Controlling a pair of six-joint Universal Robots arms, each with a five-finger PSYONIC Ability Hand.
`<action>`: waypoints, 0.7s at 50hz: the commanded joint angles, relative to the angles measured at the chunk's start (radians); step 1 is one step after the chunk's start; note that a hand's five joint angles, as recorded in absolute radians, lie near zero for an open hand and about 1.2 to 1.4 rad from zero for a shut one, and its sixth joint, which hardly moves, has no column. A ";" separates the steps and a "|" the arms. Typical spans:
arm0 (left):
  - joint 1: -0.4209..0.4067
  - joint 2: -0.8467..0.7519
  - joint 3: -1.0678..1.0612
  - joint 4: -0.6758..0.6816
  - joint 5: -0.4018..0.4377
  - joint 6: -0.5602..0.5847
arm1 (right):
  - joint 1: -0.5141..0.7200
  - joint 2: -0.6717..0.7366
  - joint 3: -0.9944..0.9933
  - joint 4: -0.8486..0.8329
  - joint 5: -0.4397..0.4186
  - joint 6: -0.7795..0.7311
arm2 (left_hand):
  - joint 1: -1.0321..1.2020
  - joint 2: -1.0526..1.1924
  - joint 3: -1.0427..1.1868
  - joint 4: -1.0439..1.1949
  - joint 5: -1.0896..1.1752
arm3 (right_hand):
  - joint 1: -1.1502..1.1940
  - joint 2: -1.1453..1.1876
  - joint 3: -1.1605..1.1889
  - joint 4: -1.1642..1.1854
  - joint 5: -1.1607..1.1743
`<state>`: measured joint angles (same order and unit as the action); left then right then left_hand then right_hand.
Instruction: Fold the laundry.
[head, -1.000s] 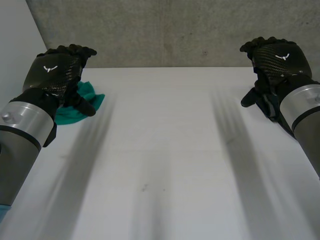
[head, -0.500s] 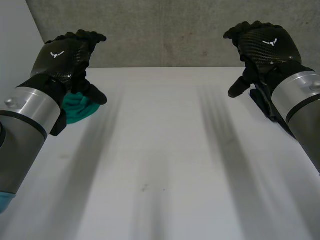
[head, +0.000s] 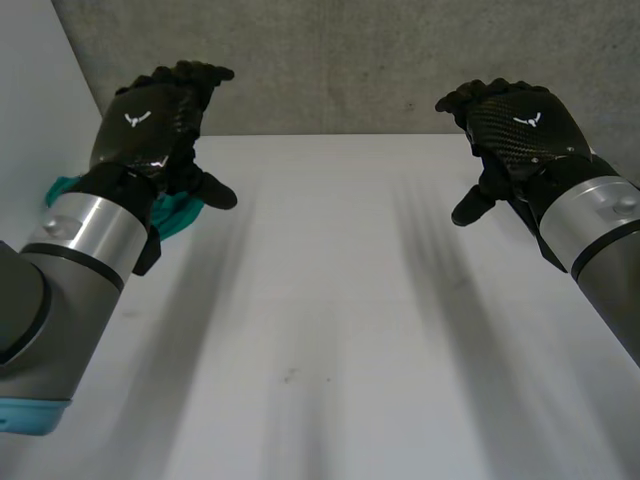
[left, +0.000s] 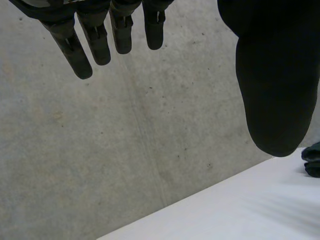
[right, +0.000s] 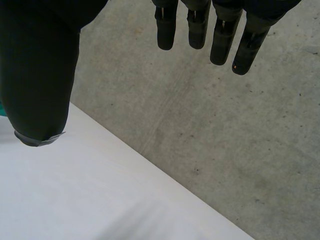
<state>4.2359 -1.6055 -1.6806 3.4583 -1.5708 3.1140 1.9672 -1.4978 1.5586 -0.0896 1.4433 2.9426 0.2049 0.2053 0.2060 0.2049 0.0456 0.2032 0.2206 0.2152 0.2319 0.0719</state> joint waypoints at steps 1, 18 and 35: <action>-0.010 -0.053 -0.030 0.041 0.003 0.000 | -0.013 0.001 0.040 -0.035 -0.017 -0.004 | -0.030 -0.031 -0.031 -0.030 -0.046 | -0.029 -0.046 -0.041 -0.057 -0.072; -0.007 -0.056 -0.030 0.042 0.002 0.003 | -0.014 0.004 0.057 -0.044 -0.026 -0.007 | -0.030 -0.031 -0.031 -0.030 -0.046 | -0.029 -0.046 -0.041 -0.057 -0.072; -0.005 -0.056 -0.022 0.056 0.002 0.003 | -0.019 0.010 0.052 -0.042 -0.021 -0.008 | -0.030 -0.031 -0.031 -0.030 -0.046 | -0.029 -0.046 -0.041 -0.057 -0.072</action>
<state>4.2300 -1.6593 -1.7048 3.5025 -1.5691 3.1169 1.9510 -1.4908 1.6115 -0.1312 1.4191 2.9361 0.2049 0.2053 0.2060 0.2049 0.0456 0.2033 0.2205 0.2152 0.2319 0.0718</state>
